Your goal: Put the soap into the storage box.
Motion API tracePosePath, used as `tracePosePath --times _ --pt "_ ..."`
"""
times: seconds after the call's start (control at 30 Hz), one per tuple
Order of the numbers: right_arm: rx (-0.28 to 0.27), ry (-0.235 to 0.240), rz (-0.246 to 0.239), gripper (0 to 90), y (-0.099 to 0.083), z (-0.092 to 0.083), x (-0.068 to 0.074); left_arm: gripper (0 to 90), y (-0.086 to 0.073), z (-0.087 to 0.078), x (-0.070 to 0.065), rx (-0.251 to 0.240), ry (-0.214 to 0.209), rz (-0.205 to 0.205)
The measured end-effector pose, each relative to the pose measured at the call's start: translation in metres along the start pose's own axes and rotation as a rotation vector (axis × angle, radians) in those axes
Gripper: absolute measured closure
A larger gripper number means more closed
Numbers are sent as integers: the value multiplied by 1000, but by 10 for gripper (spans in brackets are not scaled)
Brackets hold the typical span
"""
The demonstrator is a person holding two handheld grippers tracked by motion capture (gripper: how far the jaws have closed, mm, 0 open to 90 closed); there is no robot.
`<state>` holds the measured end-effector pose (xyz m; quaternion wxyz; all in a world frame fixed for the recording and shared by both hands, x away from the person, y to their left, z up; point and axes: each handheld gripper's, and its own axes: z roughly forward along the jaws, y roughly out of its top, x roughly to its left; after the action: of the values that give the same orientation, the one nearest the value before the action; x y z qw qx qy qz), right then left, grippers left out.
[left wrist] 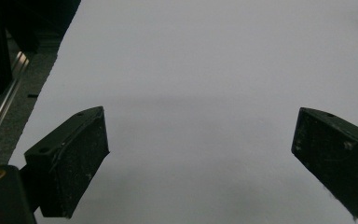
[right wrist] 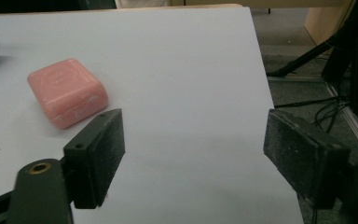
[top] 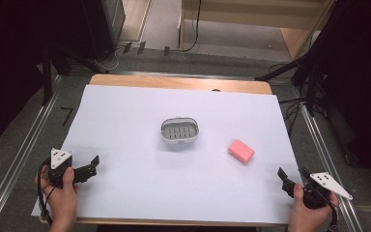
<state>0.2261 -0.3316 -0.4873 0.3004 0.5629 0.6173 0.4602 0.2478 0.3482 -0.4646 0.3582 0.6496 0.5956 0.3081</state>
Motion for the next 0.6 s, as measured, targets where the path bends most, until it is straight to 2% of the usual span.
tracePosePath --times 0.03,0.07,0.1,0.2,0.3,0.47,0.53,0.6 --pt "-5 30 -3 343 0 -1 -1 43 0 0 0 2 1 4" --pt "-5 30 -3 343 0 -1 -1 42 0 0 0 2 1 4" --pt "15 118 -16 311 1 1 -2 43 0 0 -2 1 9 15" --pt "56 157 -24 258 3 3 -1 42 0 1 -4 6 13 33" --pt "128 165 -37 259 6 7 3 42 0 1 -4 4 17 38" --pt "218 125 -114 145 16 17 11 43 0 1 -5 9 19 50" --pt "262 111 -142 147 18 23 15 43 0 1 -6 8 21 57" --pt "295 127 -147 155 20 29 17 43 0 1 -7 7 23 60"
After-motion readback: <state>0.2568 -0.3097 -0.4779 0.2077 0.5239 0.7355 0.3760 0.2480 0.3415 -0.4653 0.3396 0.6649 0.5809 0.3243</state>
